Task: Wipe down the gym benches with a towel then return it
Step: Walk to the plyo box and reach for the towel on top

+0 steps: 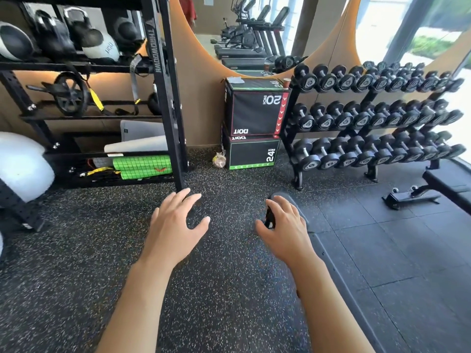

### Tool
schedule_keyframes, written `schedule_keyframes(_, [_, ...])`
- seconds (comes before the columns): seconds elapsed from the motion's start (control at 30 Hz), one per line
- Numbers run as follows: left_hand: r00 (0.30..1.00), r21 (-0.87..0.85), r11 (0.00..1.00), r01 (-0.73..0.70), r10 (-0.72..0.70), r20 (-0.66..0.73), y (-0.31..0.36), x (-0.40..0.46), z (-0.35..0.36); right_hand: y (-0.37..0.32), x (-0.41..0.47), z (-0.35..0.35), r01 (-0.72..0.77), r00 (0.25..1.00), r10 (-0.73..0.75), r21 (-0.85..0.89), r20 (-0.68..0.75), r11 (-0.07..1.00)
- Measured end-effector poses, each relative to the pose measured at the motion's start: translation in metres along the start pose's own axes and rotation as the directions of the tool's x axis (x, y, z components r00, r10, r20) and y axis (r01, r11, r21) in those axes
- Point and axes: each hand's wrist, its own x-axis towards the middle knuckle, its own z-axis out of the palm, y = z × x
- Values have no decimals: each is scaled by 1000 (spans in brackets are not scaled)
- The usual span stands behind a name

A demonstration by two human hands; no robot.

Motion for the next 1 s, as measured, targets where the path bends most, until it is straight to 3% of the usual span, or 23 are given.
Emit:
schedule_keyframes(0.5, [999, 77, 997, 25, -23, -36, 89, 148, 60, 101, 161, -41, 47, 999, -48, 54, 15, 997])
schedule_keyframes(1.0, [1000, 87, 996, -7, 8, -14, 70, 300, 103, 121, 303, -10, 33, 999, -35, 77, 20, 996])
